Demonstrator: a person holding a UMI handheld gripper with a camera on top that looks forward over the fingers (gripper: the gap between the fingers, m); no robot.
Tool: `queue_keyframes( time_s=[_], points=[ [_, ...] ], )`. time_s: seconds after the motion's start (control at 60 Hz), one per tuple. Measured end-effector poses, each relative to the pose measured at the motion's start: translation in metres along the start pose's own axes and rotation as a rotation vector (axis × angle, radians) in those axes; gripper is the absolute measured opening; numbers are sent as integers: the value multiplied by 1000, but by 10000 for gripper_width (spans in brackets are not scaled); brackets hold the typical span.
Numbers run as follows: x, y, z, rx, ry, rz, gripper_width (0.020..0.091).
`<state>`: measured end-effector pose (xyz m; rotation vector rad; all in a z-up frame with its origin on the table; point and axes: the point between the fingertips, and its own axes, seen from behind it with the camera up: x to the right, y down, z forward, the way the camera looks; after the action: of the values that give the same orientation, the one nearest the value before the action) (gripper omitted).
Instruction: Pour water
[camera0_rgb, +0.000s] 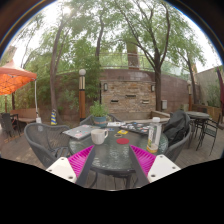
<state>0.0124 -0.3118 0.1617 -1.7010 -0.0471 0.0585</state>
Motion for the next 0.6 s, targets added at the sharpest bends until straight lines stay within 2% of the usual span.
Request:
queue_keyframes(
  time_s=[0.133, 0.3, 0.45, 0.6],
  points=[
    [4, 1, -1, -10, -5, 20, 765],
    [12, -5, 2, 44, -10, -28, 768],
    [54, 7, 27, 62, 27, -41, 755],
    [113, 23, 72, 27, 83, 21, 785]
  ],
)
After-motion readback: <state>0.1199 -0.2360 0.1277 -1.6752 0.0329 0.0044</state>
